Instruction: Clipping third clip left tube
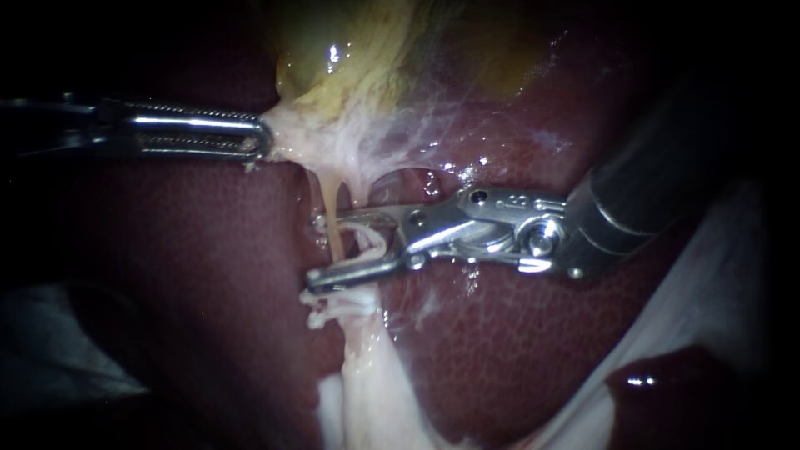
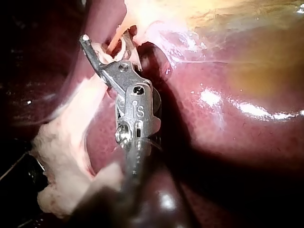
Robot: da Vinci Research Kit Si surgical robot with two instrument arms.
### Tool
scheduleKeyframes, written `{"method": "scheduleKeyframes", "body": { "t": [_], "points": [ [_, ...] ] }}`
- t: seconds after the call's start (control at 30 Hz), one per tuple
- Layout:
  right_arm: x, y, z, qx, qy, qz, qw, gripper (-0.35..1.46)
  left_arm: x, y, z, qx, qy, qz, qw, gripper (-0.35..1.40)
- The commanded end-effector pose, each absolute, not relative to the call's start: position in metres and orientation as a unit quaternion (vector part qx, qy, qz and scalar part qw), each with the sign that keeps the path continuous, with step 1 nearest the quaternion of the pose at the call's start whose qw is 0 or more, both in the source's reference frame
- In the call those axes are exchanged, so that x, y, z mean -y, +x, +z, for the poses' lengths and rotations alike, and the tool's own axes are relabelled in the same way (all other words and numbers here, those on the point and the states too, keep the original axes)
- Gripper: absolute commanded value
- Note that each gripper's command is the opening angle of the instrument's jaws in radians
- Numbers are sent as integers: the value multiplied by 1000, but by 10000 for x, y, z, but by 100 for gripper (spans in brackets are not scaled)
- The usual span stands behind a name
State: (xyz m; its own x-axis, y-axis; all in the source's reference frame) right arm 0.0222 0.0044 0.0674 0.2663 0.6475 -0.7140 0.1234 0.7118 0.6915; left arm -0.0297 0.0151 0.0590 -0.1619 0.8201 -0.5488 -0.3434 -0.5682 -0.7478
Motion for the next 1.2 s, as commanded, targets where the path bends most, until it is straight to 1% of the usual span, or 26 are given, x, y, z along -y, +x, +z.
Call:
{"method": "scheduleKeyframes", "body": {
  "t": [0.03, 0.17, 0.37, 0.47, 0.6, 0.7, 0.83, 0.9, 1.03, 1.1, 1.2],
  "points": [
    [-43, 224, 673, -581, 334, 182, 720, 49, -151, -297, 590, 234, -508, 725, 401, -35],
    [-44, 228, 668, -593, 337, 191, 706, 50, -151, -298, 590, 234, -508, 725, 401, -35],
    [-47, 229, 647, -606, 347, 193, 690, 50, -151, -299, 590, 234, -508, 725, 402, -35],
    [-47, 230, 636, -609, 350, 192, 686, 49, -151, -299, 590, 234, -508, 725, 402, -35],
    [-46, 230, 627, -609, 354, 189, 684, 43, -151, -299, 590, 234, -508, 725, 402, -35],
    [-45, 229, 626, -610, 355, 187, 684, 33, -151, -299, 590, 234, -508, 725, 402, -35],
    [-44, 224, 626, -609, 357, 188, 683, 6, -151, -299, 591, 235, -508, 725, 401, -35],
    [-44, 222, 626, -609, 358, 188, 683, -3, -151, -299, 591, 235, -508, 725, 401, -35],
    [-44, 220, 626, -599, 373, 203, 679, -35, -151, -300, 591, 235, -508, 725, 401, -35],
    [-43, 218, 627, -595, 380, 211, 676, -35, -151, -300, 591, 235, -508, 725, 401, -35],
    [-44, 216, 628, -585, 381, 211, 684, -35, -151, -300, 591, 235, -508, 725, 401, -35]
  ]
}}
